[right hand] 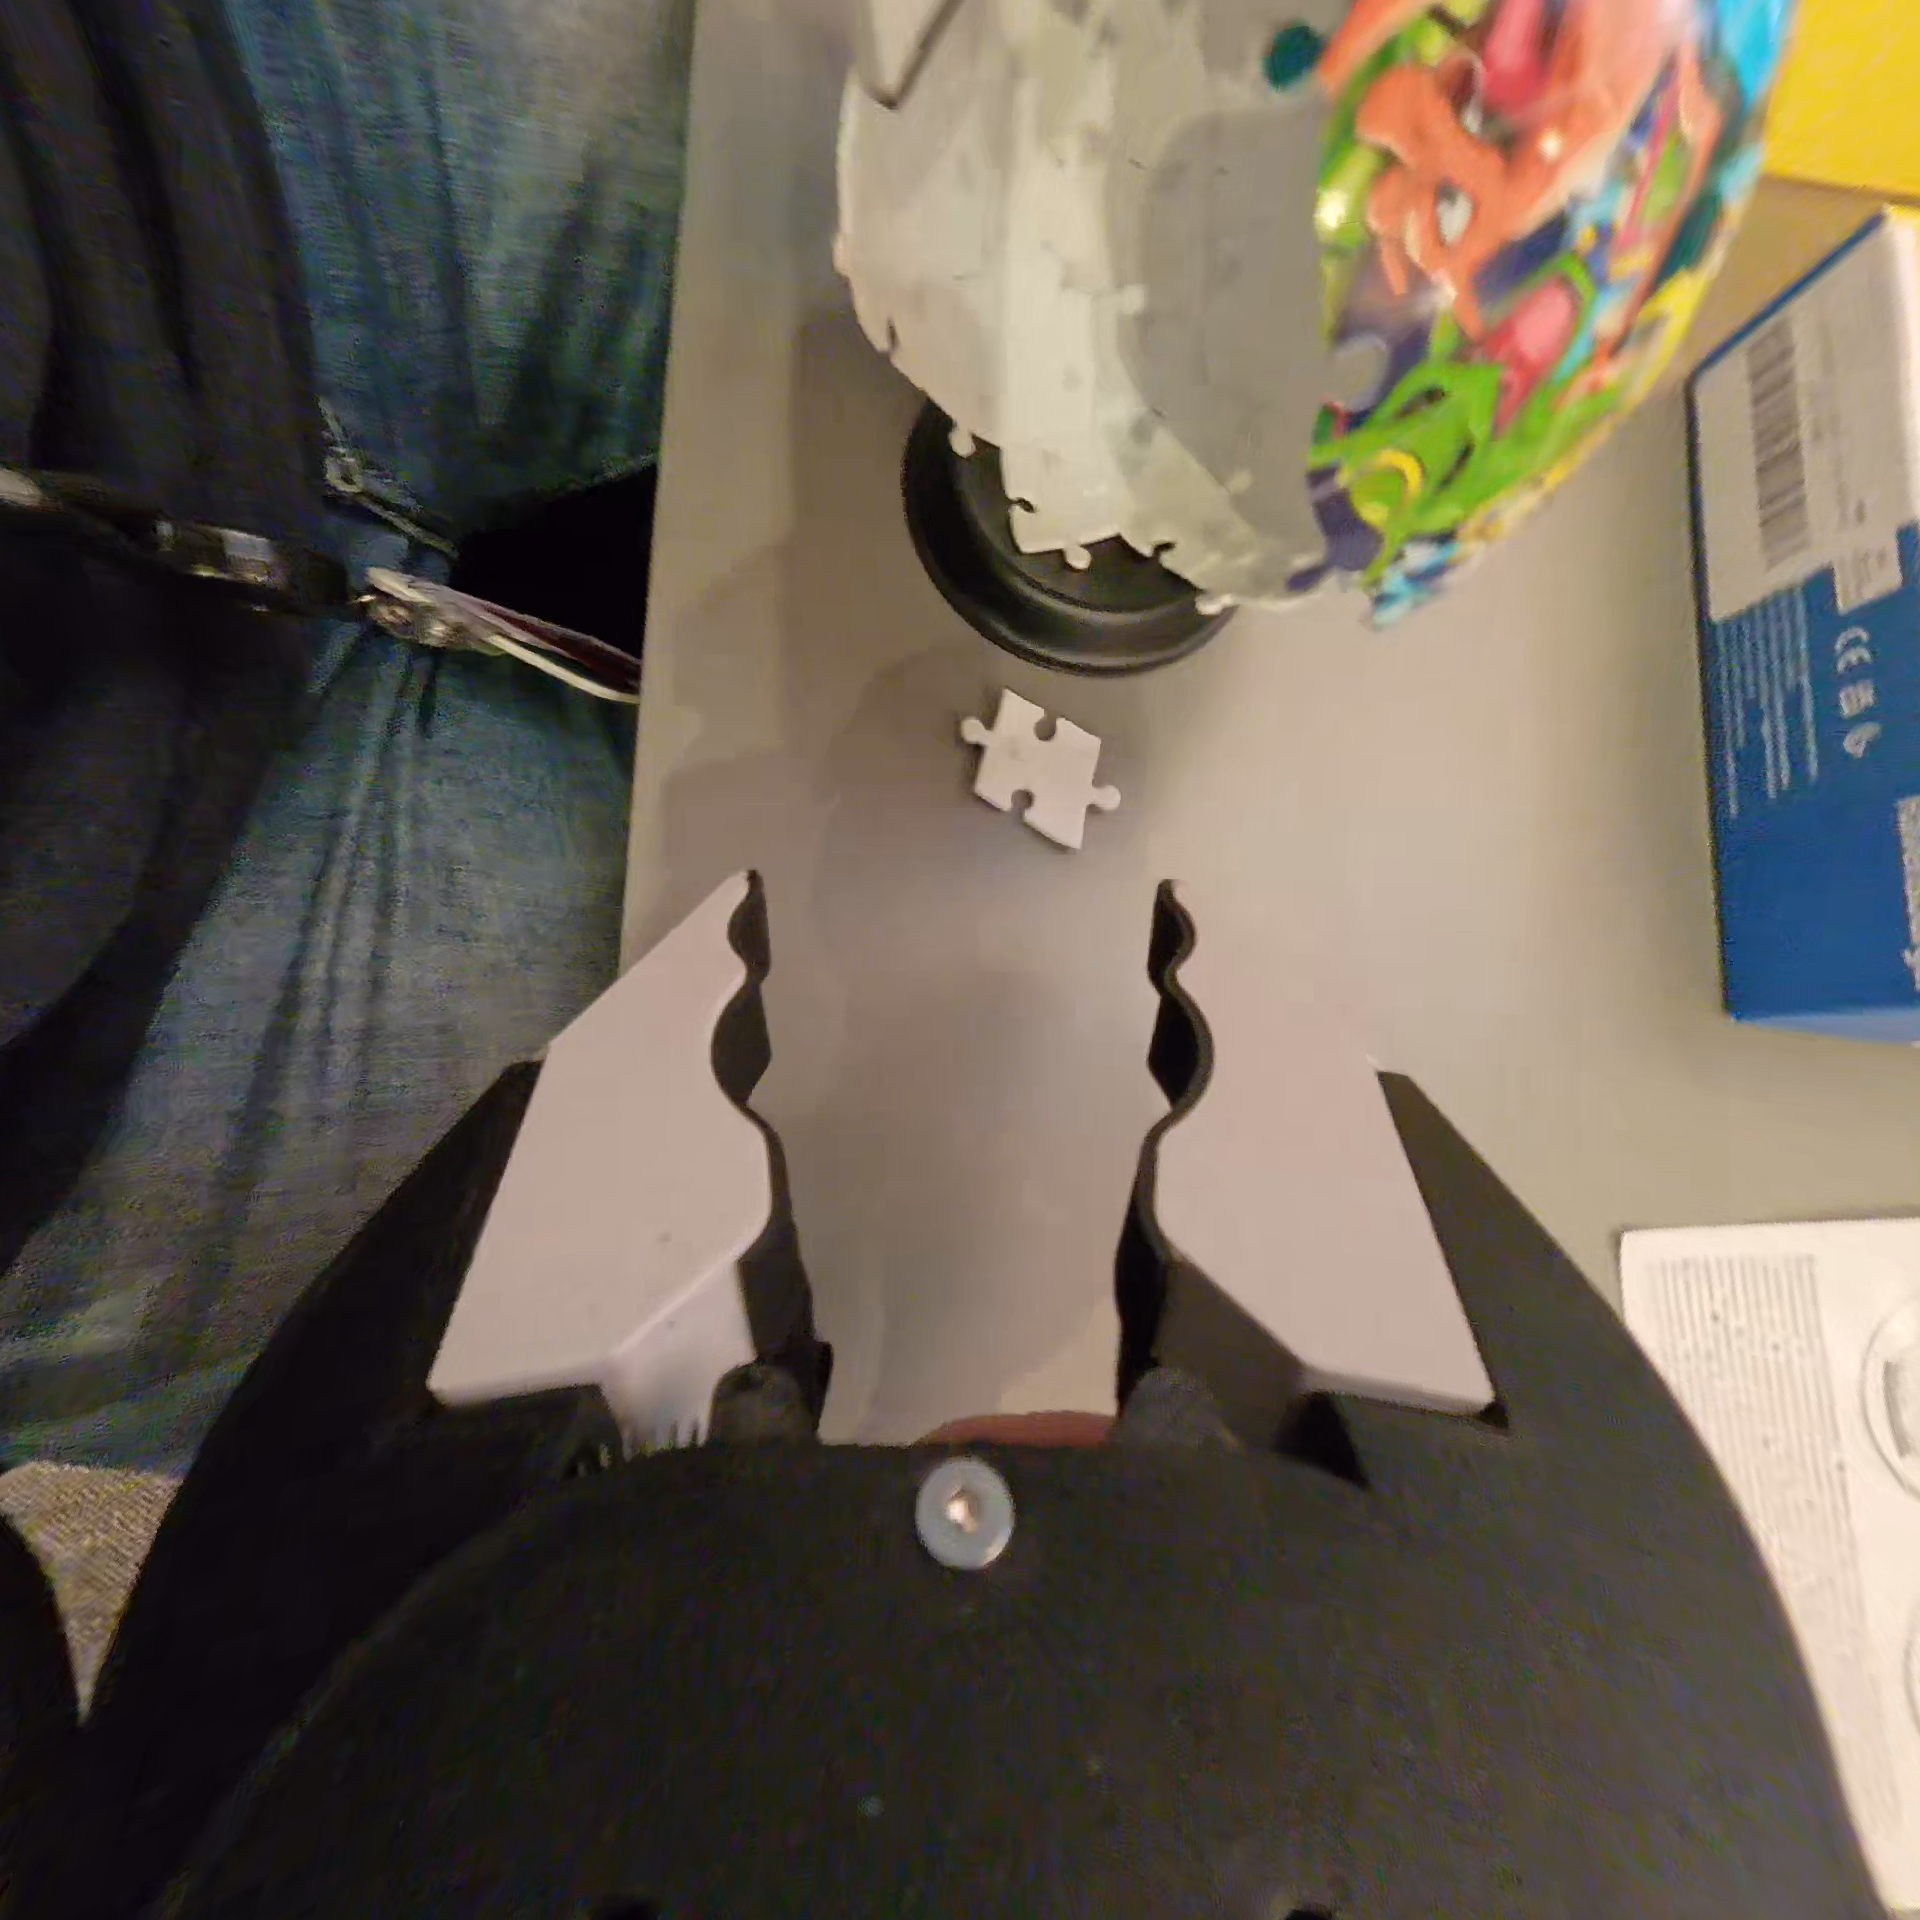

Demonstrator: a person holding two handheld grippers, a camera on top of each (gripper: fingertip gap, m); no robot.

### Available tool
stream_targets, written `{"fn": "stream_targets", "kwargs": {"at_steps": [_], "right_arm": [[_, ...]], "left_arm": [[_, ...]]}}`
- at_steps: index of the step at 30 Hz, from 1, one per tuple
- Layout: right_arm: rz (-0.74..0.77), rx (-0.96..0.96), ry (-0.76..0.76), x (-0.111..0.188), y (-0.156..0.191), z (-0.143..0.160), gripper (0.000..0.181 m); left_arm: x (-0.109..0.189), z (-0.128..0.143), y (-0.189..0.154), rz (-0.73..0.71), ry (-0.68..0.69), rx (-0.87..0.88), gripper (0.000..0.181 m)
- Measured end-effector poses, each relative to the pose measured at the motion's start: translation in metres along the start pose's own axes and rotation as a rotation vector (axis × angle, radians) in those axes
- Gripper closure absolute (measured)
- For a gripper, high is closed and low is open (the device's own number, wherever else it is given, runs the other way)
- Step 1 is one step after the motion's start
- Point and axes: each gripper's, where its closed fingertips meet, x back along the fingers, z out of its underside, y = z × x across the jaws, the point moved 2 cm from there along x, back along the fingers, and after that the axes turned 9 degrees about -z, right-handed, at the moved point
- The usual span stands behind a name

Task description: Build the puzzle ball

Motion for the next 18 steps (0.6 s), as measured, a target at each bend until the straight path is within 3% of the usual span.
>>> {"fn": "stream_targets", "kwargs": {"at_steps": [6, 12, 15, 18], "right_arm": [[0.021, -0.075, -0.014, -0.014, -0.011, 0.005, 0.127], [0.018, -0.047, 0.014, -0.028, -0.028, -0.001, 0.127], [-0.053, -0.076, 0.01, -0.037, -0.03, -0.002, 0.127], [-0.078, -0.065, 0.002, -0.04, -0.031, -0.004, 0.14]], "left_arm": [[0.002, 0.003, 0.003, -0.019, -0.011, -0.01, 0.055], [0.002, 0.002, 0.009, -0.021, -0.025, -0.005, 0.055], [0.001, 0.003, 0.012, -0.018, -0.025, -0.006, 0.055], [0.003, 0.003, 0.015, -0.01, -0.027, -0.001, 0.055]]}}
